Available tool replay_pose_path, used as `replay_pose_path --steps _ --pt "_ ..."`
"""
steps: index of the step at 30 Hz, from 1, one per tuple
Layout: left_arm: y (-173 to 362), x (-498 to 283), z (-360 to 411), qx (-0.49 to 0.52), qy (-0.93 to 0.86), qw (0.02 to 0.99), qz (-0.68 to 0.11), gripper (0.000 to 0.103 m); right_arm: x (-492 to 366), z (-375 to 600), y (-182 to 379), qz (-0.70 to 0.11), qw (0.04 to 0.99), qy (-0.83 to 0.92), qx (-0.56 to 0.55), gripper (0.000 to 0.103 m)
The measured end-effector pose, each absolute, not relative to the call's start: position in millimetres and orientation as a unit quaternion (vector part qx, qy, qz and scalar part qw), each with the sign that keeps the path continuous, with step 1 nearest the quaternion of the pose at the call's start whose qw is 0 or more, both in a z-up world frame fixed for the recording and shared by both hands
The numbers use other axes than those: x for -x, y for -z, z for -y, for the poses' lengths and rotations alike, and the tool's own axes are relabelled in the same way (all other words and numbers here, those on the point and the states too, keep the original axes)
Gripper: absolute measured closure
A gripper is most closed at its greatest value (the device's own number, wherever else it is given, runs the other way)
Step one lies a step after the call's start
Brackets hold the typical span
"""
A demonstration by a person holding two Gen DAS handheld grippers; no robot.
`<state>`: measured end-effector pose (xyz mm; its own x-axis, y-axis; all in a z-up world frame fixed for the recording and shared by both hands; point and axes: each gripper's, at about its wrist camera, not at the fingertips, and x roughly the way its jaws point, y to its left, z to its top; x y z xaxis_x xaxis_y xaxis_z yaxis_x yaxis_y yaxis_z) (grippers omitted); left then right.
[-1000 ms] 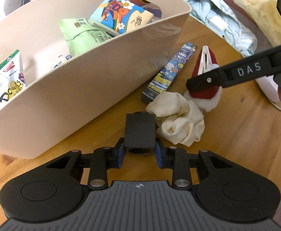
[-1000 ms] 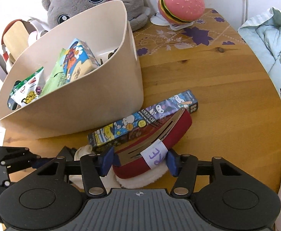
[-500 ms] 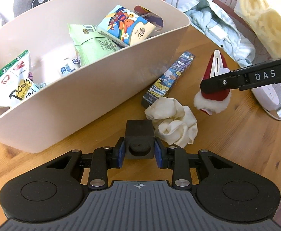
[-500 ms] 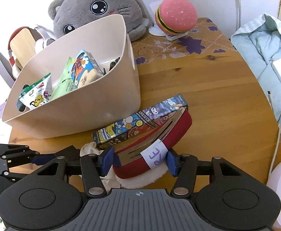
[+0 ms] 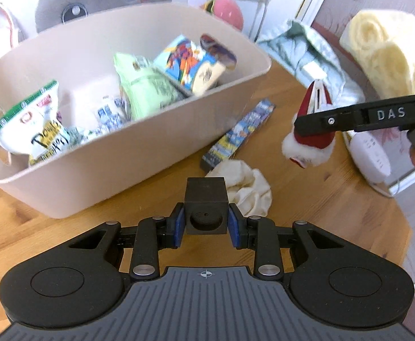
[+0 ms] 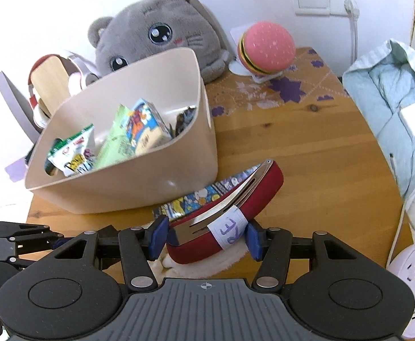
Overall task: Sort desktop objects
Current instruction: 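Carry the black cube and hair clip over the basket and release both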
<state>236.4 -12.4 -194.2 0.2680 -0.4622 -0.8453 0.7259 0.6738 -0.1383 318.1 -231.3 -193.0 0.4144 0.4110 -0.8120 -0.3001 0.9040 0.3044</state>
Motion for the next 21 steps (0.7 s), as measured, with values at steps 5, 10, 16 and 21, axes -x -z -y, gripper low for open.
replay_pose_path --steps 5,10,16,21 --pt "166.3 -232.8 4.2 -0.134 0.396 0.789 -0.451 0.072 -315.2 230.7 171.6 -0.479 0.846 -0.228 -0.057 0.049" --pt "137.5 -233.3 -4.6 -0.121 0.402 0.799 -0.430 0.072 -314.2 225.3 147.6 -0.454 0.853 -0.250 -0.057 0.049" --pt "104.0 -241.6 -15.1 -0.112 0.396 0.822 -0.392 0.072 -319.9 210.1 122.2 -0.429 0.857 -0.280 -0.054 0.049" --pt "86.6 -260.9 -24.7 -0.100 0.371 0.847 -0.368 0.072 -332.2 197.3 109.9 -0.413 0.860 -0.293 -0.055 0.049"
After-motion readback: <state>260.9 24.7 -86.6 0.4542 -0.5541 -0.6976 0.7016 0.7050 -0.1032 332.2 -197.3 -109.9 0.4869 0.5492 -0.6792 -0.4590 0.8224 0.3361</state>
